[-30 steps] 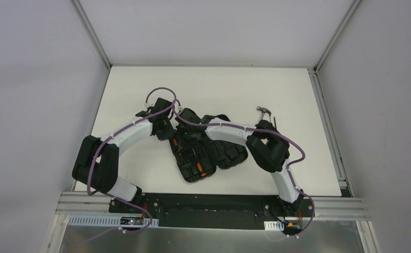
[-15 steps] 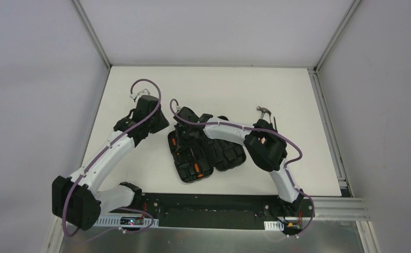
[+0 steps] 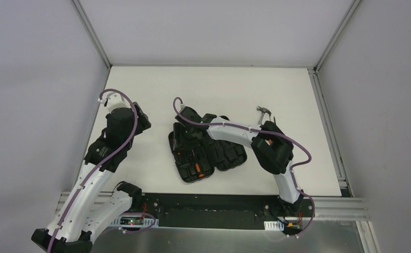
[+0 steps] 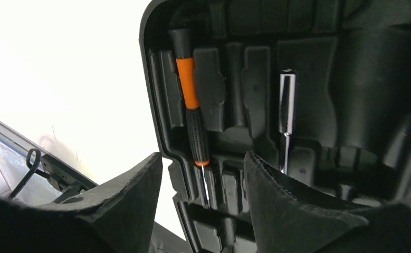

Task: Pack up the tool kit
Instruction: Adjust the screwdriver in the toolbox, then pick up the screwdriver from the center of the board.

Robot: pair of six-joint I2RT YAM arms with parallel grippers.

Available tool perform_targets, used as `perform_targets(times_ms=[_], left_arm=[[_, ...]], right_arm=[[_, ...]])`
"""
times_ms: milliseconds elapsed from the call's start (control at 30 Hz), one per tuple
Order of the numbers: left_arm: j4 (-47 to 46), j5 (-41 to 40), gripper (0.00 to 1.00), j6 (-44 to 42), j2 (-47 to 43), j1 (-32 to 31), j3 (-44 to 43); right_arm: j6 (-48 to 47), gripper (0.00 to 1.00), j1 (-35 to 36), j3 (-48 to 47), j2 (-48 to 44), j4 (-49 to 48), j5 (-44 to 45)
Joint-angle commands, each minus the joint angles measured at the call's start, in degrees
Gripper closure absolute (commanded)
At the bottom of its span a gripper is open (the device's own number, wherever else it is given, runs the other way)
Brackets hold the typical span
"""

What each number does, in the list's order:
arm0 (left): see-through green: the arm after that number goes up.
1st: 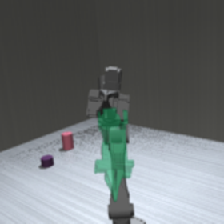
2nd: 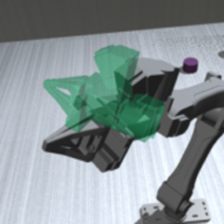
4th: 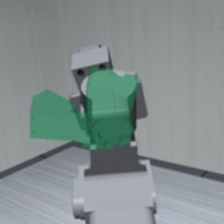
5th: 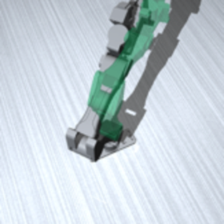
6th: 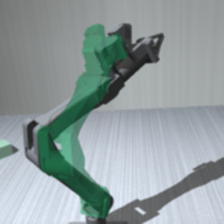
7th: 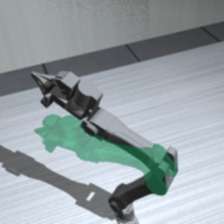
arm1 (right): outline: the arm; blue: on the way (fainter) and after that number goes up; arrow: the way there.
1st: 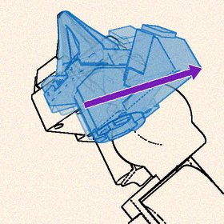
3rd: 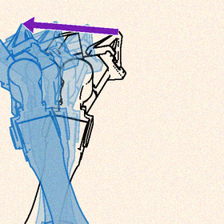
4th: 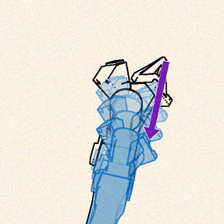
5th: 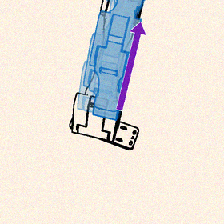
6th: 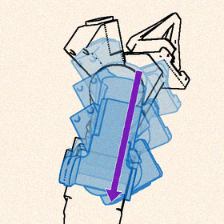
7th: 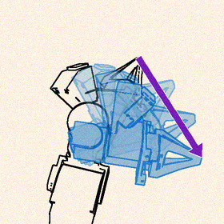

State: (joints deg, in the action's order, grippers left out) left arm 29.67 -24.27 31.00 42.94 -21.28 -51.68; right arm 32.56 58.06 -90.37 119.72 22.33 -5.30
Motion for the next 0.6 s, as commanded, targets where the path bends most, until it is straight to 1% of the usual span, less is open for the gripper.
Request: perform_targets(times_ms=[0, 67, 200, 300, 367, 433, 567], left_arm=[[0.8, -4.67, 0.37, -6.21, -1.63, 0.44, -0.93], [0.7, -5.07, 0.31, -7.77, -2.02, 0.46, -0.96], [0.04, -6.33, 0.21, -9.78, -2.4, 0.45, 0.13], [-0.96, -6.37, 0.14, -10.28, -2.38, 0.44, 1.63], [-1.62, -6.11, 0.09, -10.62, -2.43, 0.5, 2.64], [-2.28, -5.8, 0.07, -11.18, -2.4, 0.45, 3.48], [-2.69, -5.47, 0.06, -12.61, -2.34, 0.6, 4.23]], right_arm=[[-0.66, 0.39, -0.59, 0.18, -8.2, 2.57, 3.64], [-2.14, 0.38, -0.91, -0.19, -10.62, 4.7, 4.88], [-4.32, 0.37, -2.76, 1.14, -16.44, 8.93, 12.08], [-5.73, 0.36, -5.79, 3.97, -20.61, 12.64, 18.92], [-6.2, 0.36, -8.68, 6.79, -23.44, 14.94, 22.71], [-5.88, 0.37, -13.39, 10.18, -26.25, 16.74, 25.2], [-6.06, 0.39, -22.19, 17.53, -31.39, 19.5, 28.84]])
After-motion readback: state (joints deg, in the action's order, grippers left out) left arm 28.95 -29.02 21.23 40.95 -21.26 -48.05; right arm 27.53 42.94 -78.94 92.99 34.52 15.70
